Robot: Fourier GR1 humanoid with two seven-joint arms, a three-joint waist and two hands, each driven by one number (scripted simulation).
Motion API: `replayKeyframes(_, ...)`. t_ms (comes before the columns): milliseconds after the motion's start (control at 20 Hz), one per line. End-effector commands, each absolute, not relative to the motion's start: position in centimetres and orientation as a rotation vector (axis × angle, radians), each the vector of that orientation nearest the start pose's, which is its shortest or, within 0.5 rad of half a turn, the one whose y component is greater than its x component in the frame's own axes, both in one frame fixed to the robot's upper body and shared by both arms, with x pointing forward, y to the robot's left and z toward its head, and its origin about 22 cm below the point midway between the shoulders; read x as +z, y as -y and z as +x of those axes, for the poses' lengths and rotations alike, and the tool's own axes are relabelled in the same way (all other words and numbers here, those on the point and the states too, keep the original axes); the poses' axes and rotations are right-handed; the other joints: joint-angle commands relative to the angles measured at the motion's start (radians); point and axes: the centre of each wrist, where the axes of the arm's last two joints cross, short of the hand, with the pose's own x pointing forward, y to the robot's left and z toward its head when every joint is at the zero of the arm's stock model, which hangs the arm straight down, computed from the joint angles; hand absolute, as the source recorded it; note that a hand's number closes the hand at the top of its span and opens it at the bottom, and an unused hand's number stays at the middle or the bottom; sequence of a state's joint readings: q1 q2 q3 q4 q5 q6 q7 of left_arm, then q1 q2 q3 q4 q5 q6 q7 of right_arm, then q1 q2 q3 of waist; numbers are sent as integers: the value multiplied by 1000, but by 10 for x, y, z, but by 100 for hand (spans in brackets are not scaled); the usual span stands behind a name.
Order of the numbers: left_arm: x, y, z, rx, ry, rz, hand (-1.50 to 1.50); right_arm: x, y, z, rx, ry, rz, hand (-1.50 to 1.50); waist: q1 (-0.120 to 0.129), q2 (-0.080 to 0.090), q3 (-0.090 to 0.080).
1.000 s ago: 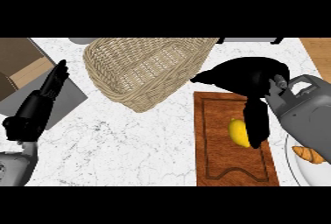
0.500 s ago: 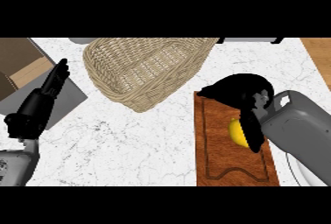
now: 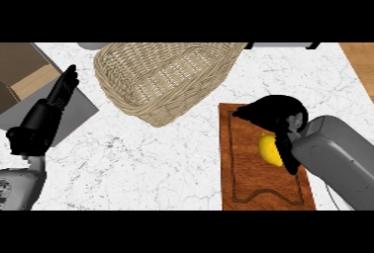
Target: Pick the lemon from the cutting board and place it in the basket
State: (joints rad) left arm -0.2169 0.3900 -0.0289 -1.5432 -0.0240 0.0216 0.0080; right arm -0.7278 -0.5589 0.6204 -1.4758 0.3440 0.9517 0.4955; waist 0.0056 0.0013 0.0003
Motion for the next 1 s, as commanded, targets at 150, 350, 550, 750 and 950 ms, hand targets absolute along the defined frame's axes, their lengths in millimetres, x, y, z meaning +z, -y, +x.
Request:
replayKeyframes(150, 70, -296, 282, -370, 1729, 279, 0, 121, 180, 326, 1946, 753, -483, -150, 0, -1, 0)
replayKeyframes(350, 80, -297, 291, -392, 1718, 280, 0, 113, 181, 324, 1959, 777, -489, -150, -3, -1, 0)
replayKeyframes(550, 85, -297, 298, -366, 1727, 292, 0, 86, 188, 318, 1944, 803, -489, -150, -4, 0, 0)
replayKeyframes(750, 82, -299, 286, -365, 1721, 293, 0, 102, 205, 338, 1903, 805, -439, -150, -1, 0, 0)
replayKeyframes(950, 82, -292, 275, -380, 1730, 293, 0, 61, 183, 315, 1923, 798, -467, -150, -1, -1, 0)
